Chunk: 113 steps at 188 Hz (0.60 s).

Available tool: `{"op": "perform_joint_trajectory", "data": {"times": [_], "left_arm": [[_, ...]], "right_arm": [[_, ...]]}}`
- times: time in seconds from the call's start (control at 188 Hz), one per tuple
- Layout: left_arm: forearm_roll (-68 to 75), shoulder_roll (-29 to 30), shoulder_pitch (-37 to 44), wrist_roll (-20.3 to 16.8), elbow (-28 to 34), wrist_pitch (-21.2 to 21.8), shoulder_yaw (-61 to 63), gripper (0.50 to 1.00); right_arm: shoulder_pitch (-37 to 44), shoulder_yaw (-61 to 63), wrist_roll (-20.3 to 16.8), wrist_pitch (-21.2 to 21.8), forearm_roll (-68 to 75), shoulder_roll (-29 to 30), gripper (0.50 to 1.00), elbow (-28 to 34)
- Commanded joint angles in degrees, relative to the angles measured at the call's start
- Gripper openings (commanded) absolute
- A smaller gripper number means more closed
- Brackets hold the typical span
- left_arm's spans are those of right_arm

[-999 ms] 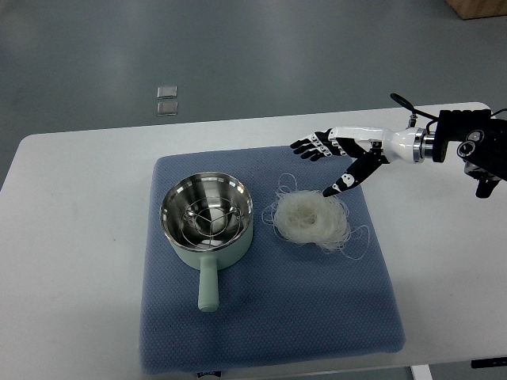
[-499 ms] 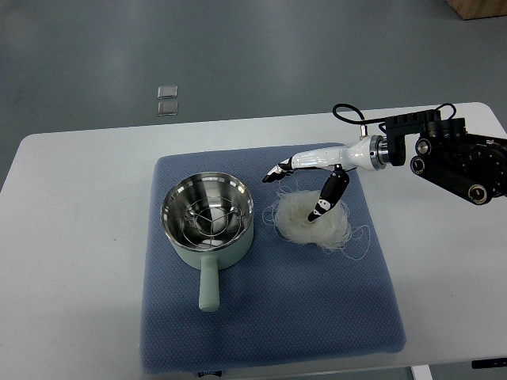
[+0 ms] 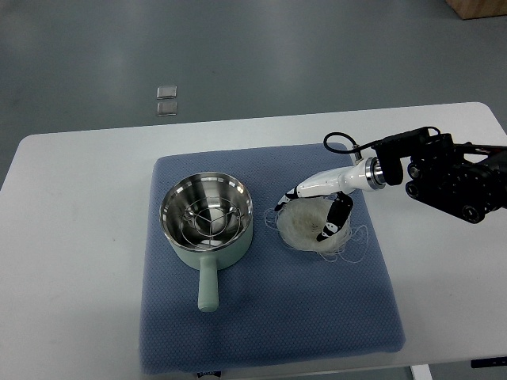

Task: Put vermicelli into pot with right hand
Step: 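Lower the right hand onto the vermicelli and close fingers around it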

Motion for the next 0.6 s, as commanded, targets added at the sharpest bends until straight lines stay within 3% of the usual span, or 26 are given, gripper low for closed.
{"op": "perform_joint_trajectory", "data": {"times": [0.0, 0.085, 0.26, 0.356, 0.457, 0.595], "left_arm": [[0.00, 0.00, 0.01, 0.00, 0.00, 0.00, 0.00, 1.000], [0.00, 0.00, 0.01, 0.00, 0.00, 0.00, 0.00, 1.000], [0.00, 0.00, 0.01, 0.00, 0.00, 0.00, 0.00, 1.000], [0.00, 0.00, 0.01, 0.00, 0.00, 0.00, 0.00, 1.000], [0.00, 0.00, 0.01, 0.00, 0.00, 0.00, 0.00, 1.000], [0.00, 0.00, 0.01, 0.00, 0.00, 0.00, 0.00, 1.000]], "right_arm": [[-0.22, -0.05, -0.19, -0.21, 0.01, 0.02, 0.911, -0.04], [-0.30, -0.05, -0.28, -0.48, 0.01, 0.02, 0.889, -0.04], [-0.39, -0.14, -0.28, -2.15, 0.01, 0.02, 0.654, -0.04], [-0.39, -0.14, -0.19, -2.15, -0.08, 0.02, 0.596, -0.04], [-0.30, -0.14, -0.02, -2.32, 0.01, 0.02, 0.503, -0.04], [-0.22, -0.14, 0.07, -2.32, 0.01, 0.02, 0.500, 0.05]]}}
